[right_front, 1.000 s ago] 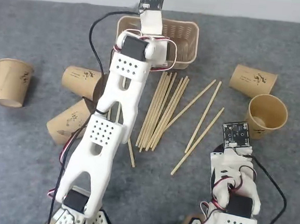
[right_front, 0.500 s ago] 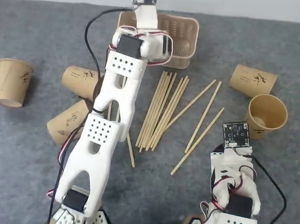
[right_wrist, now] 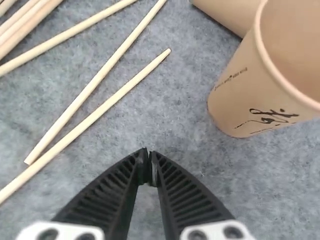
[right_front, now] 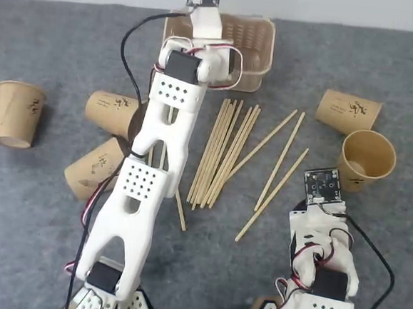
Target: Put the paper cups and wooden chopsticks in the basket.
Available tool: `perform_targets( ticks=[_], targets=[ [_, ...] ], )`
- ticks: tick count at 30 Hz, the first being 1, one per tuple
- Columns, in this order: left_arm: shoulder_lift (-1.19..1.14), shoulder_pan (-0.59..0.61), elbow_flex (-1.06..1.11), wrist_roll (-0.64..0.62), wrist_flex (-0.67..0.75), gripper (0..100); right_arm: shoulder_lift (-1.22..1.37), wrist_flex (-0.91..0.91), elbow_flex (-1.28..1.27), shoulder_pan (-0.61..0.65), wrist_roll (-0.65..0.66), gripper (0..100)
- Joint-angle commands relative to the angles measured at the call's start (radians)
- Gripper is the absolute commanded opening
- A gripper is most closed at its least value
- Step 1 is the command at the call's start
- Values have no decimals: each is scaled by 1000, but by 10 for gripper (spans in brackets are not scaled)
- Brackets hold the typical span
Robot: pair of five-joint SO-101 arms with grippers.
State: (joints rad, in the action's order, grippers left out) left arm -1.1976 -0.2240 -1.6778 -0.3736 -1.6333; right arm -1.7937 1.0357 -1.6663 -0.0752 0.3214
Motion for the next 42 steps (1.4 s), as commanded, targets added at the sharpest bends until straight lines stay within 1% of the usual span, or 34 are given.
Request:
perform_targets(
  ticks=[1, 6, 8, 14, 18, 20, 22, 26, 31, 33, 35, 39, 42],
  targets=[
    [55, -20, 4, 8, -124, 10, -18, -21, -15, -12, 25, 9],
    [118, -3, 7, 6, -127, 9, -18, -21, -15, -12, 25, 9],
    [150, -3, 36, 31, -129, 9, -18, -21, -15, -12, 25, 9],
    [377, -23, 335, 57, -127, 9, -18, -21, -15, -10, 25, 9],
    [574, -46, 521, 144, -126, 9, -18, -21, -15, -10, 25, 9],
    [651, -49, 588, 167, -121, 10, -18, -21, -15, -10, 25, 9],
    [687, -41, 644, 169, -80, 10, -18, -21, -15, -10, 25, 9],
    [674, 15, 720, 166, 28, 12, -18, -19, -15, -10, 25, 9],
    [611, 51, 728, 164, 144, 17, -18, -19, -15, -10, 25, 9],
    [591, 51, 727, 164, 196, 51, -18, -19, -15, -10, 25, 9],
    [578, 43, 727, 144, 233, 106, -18, -19, -15, -10, 25, 9],
    [568, 40, 727, 2, 328, 200, -18, -19, -15, -10, 25, 9],
    [566, 40, 727, -34, 404, 218, -18, -19, -15, -10, 25, 9]
  ],
)
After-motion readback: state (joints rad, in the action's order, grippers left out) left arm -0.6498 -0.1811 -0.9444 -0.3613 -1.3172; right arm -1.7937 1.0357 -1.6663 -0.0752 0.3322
